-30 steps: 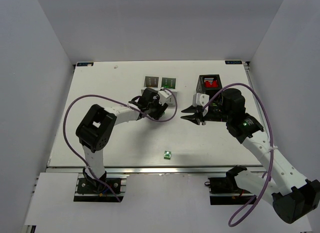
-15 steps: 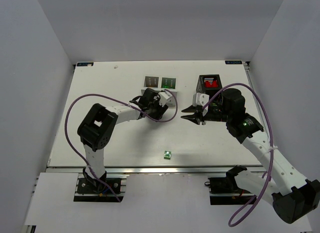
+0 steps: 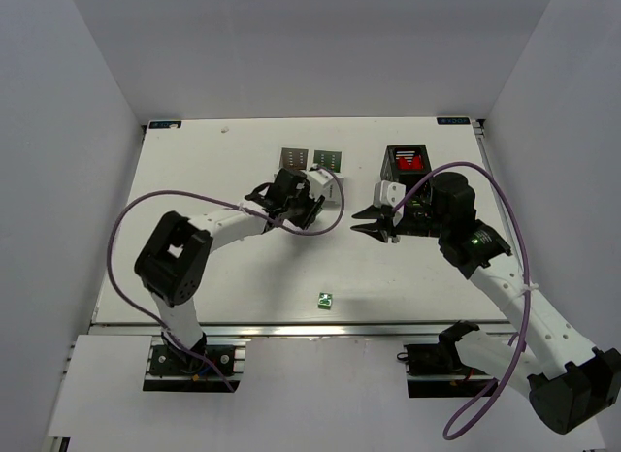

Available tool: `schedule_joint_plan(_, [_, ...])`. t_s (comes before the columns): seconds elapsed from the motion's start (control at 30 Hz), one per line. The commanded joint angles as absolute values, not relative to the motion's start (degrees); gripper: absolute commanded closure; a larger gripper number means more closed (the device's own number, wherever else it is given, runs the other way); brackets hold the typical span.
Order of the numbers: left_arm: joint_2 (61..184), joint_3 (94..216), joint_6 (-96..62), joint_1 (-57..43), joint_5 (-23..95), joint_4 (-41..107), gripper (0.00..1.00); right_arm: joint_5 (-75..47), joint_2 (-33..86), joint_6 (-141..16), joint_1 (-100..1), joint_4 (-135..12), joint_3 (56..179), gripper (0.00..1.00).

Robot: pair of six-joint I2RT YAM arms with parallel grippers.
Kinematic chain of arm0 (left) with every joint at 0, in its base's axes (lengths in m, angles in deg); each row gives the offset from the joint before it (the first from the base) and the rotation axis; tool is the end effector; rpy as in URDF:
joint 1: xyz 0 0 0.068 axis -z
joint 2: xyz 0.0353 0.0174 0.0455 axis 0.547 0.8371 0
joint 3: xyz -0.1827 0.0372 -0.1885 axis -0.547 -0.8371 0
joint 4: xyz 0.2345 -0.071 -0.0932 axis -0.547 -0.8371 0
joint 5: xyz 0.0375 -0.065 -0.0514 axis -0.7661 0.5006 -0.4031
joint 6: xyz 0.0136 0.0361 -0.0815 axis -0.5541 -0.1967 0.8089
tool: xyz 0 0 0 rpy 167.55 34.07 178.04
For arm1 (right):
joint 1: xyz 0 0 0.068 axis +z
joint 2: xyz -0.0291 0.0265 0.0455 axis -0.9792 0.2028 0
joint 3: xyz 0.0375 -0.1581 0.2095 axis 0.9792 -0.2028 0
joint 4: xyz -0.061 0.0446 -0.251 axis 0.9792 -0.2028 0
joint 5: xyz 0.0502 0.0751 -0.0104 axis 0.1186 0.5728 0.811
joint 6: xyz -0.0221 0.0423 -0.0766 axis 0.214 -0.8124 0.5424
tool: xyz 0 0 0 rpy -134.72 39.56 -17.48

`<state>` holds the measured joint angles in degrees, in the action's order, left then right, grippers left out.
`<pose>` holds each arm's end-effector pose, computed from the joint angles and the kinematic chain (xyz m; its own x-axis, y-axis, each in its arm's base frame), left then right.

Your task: Sort the legos into containers by color

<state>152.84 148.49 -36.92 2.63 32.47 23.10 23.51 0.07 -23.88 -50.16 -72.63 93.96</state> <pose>0.3368 -0.2508 0.1358 -0.5063 0.5334 -0.6775 0.7027 0.7106 0.0343 0.1913 0.1675 0.3387 0.3089 -0.2552 -0.9162 -0.9143 0.1857 -0.3599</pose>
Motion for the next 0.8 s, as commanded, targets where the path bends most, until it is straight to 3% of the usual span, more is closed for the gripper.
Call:
schedule_joint_plan(0.0, [142.87, 148.84, -33.62, 4.10, 34.82, 24.30, 0.93, 23.63, -1.21, -24.25, -50.35, -70.14, 93.56, 0.66])
schedule_joint_plan(0.17, [138.39, 149.80, -32.38, 4.19, 36.59, 25.53, 0.97, 22.14, -1.21, -25.39, -50.44, -68.91, 93.30, 0.68])
schedule_joint_plan(0.4, [143.64, 157.88, -32.21, 4.11, 32.64, 26.84, 0.96, 14.59, -3.58, -30.93, -50.52, -62.76, 91.02, 0.94])
schedule_joint_plan(0.77, [159.11, 177.92, -31.50, 4.10, 24.99, 24.92, 0.86, 15.02, -5.26, -31.28, -51.05, -61.61, 89.87, 0.96])
